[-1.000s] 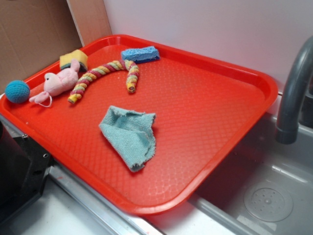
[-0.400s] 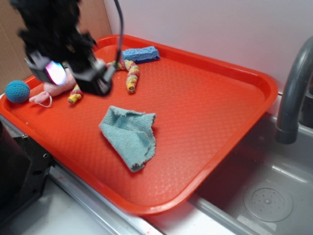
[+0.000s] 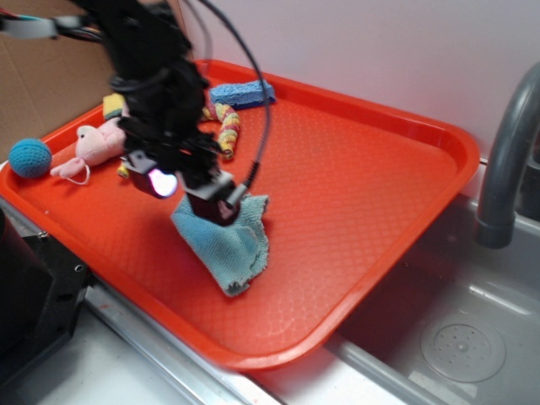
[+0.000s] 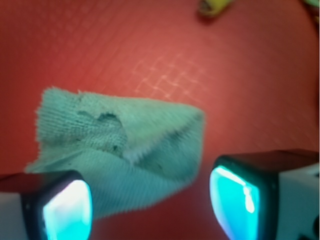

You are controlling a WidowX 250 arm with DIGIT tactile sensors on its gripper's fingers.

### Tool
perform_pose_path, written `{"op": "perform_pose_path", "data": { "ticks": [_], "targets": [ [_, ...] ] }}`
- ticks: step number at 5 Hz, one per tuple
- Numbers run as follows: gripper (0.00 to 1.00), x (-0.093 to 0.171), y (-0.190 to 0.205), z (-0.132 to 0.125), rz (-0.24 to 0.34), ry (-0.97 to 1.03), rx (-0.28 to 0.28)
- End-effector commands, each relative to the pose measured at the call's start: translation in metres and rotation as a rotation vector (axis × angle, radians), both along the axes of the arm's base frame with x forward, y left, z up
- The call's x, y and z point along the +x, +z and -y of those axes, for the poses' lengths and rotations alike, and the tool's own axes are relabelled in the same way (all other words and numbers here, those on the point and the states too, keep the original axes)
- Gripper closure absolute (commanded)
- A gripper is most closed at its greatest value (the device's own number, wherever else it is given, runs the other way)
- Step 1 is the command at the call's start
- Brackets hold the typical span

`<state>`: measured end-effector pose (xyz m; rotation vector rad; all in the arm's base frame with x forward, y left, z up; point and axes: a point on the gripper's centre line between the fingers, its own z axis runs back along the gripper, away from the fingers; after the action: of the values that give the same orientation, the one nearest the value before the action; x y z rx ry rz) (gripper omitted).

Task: Grab the blue cloth.

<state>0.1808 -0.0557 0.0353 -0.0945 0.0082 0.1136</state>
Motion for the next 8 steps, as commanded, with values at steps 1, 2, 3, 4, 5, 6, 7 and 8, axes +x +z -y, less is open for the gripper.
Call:
{"op": "perform_pose_path", "data": {
  "ticks": [1, 2, 3, 4, 5, 6, 7, 8],
  "targets": [
    [1.0, 0.015, -0.004, 0.004, -0.032, -0.114, 0.004],
    [1.0, 0.015, -0.001, 0.003, -0.03, -0.131, 0.014],
    [1.0, 0.018, -0.002, 0.003, -0.053, -0.167, 0.007],
    [1.0, 0.018, 0.005, -0.001, -0.075, -0.214, 0.038],
    [1.0, 0.011, 0.056, -0.012, -0.034, -0.234, 0.06],
    [1.0, -0.017, 0.106, -0.043, 0.007, -0.201, 0.06],
    [1.0, -0.03, 0.155, -0.056, 0.043, -0.188, 0.057],
    [0.05, -0.015, 0.142, -0.055, 0.018, -0.391, 0.056]
  ]
}}
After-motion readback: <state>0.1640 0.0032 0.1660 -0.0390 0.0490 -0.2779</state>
